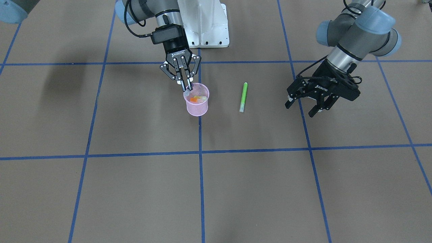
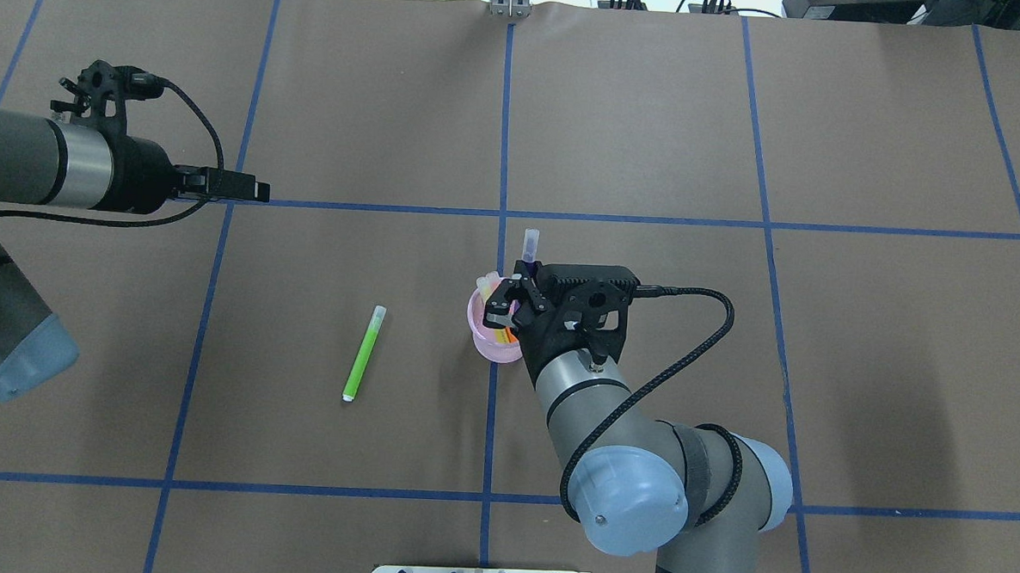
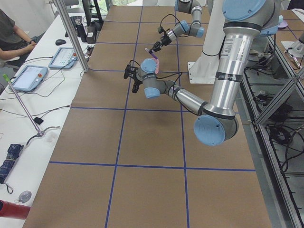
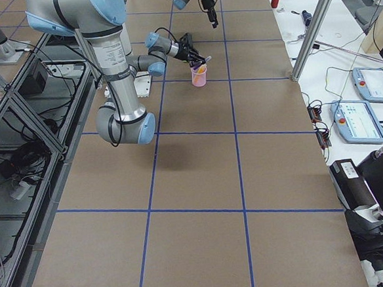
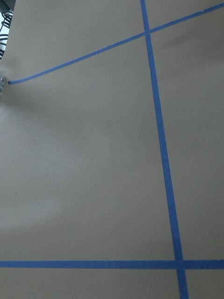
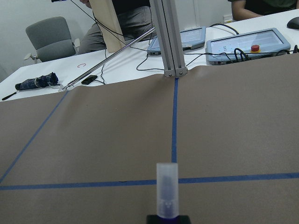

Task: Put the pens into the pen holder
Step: 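Carry the purple marker over the pink cup and release it inside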

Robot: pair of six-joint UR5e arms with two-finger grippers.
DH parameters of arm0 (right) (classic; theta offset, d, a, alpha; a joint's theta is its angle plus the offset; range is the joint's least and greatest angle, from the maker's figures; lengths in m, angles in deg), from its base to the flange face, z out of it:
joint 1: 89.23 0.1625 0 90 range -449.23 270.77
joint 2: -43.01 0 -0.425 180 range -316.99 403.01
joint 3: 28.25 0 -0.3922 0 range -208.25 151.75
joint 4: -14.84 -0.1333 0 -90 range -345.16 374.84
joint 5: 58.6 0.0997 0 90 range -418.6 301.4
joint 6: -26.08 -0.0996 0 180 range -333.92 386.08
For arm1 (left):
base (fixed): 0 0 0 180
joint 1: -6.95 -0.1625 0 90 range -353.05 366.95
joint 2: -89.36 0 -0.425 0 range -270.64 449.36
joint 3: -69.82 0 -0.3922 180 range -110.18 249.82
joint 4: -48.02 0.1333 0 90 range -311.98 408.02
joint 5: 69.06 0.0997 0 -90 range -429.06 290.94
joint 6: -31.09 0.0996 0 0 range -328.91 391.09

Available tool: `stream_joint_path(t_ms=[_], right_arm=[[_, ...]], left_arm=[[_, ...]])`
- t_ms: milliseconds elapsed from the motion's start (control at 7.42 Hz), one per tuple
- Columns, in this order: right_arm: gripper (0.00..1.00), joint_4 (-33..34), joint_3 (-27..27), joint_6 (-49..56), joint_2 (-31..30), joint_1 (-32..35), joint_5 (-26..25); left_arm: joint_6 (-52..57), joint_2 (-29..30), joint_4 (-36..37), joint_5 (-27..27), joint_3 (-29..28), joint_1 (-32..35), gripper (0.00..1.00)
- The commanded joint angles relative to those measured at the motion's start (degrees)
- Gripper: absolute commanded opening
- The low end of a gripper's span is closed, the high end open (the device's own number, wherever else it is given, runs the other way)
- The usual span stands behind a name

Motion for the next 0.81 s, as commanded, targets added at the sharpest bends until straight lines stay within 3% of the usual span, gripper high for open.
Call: stream_joint_path(t_ms=[0,135,270,404,539,674], right_arm=[[0.0,-2.07,2.61,0.01,0.3,0.48,-0.01],[0.0,-2.08,2.62,0.01,0.39,0.57,-0.01],[0.09,-2.08,2.8,0.01,0.56,0.58,-0.01],[0.8,-2.08,2.8,-0.08,0.57,0.58,-0.01],[1.0,-2.25,2.62,-0.08,0.74,0.58,0.16],[1.0,-2.34,2.54,-0.08,0.39,0.58,0.34]], left_arm=[[0.05,0.04,0.02,0.0,0.02,-0.08,0.98],[0.05,0.04,0.02,0.0,-0.07,-0.08,0.98],[-0.03,0.13,0.02,-0.09,-0.16,-0.34,0.99],[-0.12,0.22,0.11,-0.09,-0.24,-0.52,0.99],[-0.21,0.56,0.89,-0.18,-0.33,-0.69,0.99],[-0.3,0.74,1.42,-0.09,-0.33,-0.78,0.99]])
